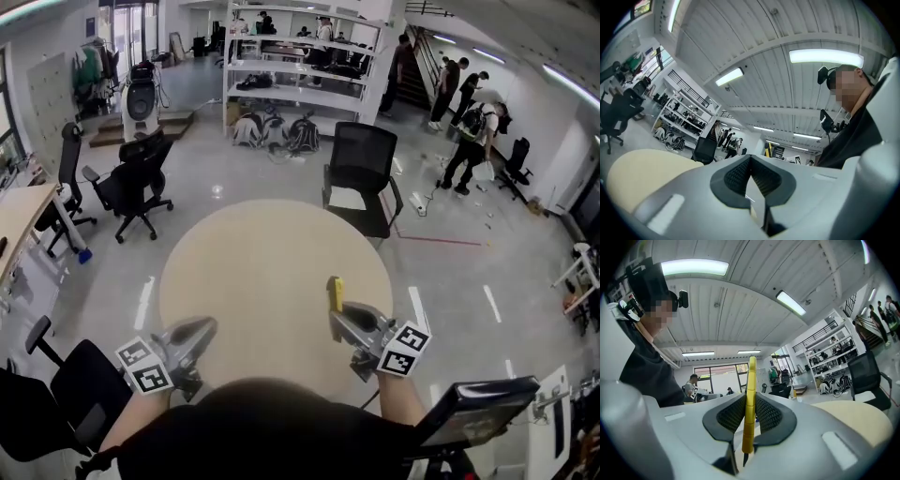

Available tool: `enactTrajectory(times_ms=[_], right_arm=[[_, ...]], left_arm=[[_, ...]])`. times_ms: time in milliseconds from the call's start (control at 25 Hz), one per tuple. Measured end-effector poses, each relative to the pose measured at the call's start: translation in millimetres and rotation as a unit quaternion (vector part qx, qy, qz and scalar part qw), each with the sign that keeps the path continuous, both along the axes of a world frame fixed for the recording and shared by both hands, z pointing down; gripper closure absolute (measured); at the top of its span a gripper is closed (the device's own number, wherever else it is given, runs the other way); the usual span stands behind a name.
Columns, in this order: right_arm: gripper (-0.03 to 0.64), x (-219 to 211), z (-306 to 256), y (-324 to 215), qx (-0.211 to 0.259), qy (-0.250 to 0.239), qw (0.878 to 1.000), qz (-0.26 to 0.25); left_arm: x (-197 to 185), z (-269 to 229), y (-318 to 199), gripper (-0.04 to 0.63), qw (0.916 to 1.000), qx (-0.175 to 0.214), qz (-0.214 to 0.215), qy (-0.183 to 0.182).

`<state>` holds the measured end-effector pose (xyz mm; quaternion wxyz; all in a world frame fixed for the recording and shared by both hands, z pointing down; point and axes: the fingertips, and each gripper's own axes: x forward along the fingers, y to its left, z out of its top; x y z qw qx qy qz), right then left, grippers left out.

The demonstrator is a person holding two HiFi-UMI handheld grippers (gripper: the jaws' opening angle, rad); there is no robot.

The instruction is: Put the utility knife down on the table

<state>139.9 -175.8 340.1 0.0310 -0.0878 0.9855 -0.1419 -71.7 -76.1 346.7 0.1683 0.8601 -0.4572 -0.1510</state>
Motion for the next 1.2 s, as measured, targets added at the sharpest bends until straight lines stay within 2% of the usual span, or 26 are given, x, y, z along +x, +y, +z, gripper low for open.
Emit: enactTrajectory(times_ms=[320, 560, 800, 1080, 1200], right_arm=[[0.541, 42, 29, -62, -0.039, -0.027, 0.999, -0.013], [0.541, 40, 40, -86, -0.050, -0.030, 0.998, -0.009], [0.541, 12, 45, -95, -0.050, -0.005, 0.998, 0.023], [0.541, -64, 50, -99, -0.053, 0.028, 0.995, 0.080], [0.541, -90, 50, -99, -0.049, 0.042, 0.994, 0.088]], left_arm=[[43, 6, -47, 0.597, 0.9990, -0.030, -0.021, -0.027], [43, 8, -73, 0.597, 0.9987, -0.038, -0.014, -0.030], [11, 23, -96, 0.597, 0.9989, -0.039, 0.021, -0.015], [-71, 48, -123, 0.597, 0.9961, -0.036, 0.080, -0.010], [-95, 54, -138, 0.597, 0.9947, -0.034, 0.097, -0.005]])
